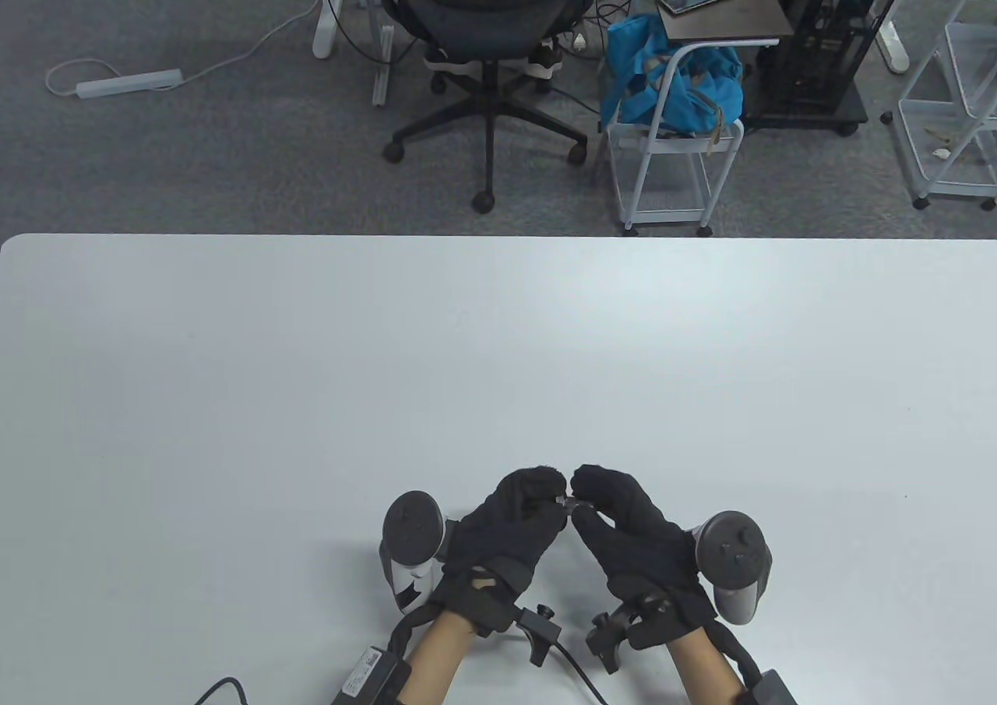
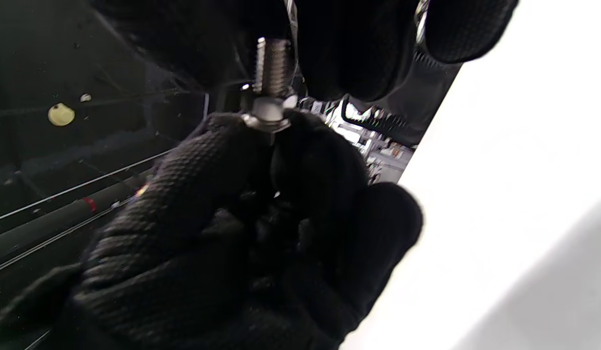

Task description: Unscrew nut from screw

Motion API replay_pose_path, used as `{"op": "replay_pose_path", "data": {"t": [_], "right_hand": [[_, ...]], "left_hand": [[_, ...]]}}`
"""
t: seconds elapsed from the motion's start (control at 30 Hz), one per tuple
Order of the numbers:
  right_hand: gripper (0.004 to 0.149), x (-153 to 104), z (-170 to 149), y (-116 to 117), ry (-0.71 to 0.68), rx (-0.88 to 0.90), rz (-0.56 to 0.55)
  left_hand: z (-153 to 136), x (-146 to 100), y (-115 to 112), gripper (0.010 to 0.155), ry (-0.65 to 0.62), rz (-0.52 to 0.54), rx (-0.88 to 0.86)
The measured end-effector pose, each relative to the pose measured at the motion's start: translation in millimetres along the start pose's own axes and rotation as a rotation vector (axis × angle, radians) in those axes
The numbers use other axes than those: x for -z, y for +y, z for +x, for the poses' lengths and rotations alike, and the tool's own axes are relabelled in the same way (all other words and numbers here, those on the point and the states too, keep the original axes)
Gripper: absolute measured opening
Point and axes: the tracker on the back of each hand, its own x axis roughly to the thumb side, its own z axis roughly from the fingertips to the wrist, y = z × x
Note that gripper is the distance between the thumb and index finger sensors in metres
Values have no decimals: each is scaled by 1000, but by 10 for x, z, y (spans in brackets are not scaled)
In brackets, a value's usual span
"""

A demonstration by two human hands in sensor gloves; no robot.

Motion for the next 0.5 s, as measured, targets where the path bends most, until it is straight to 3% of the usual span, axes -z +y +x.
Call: {"op": "replay_pose_path", "data": {"t": [0.1, 0.2, 0.5], "right_hand": [[61, 10, -49, -13, 41, -58, 10], [54, 21, -26, 13, 12, -20, 28], [52, 20, 40, 5, -37, -32, 42]], "left_hand": [[2, 0, -4, 48, -7, 1, 2], [4, -1, -13, 48, -15, -2, 16], [-8, 5, -15, 48, -10, -21, 30]]}}
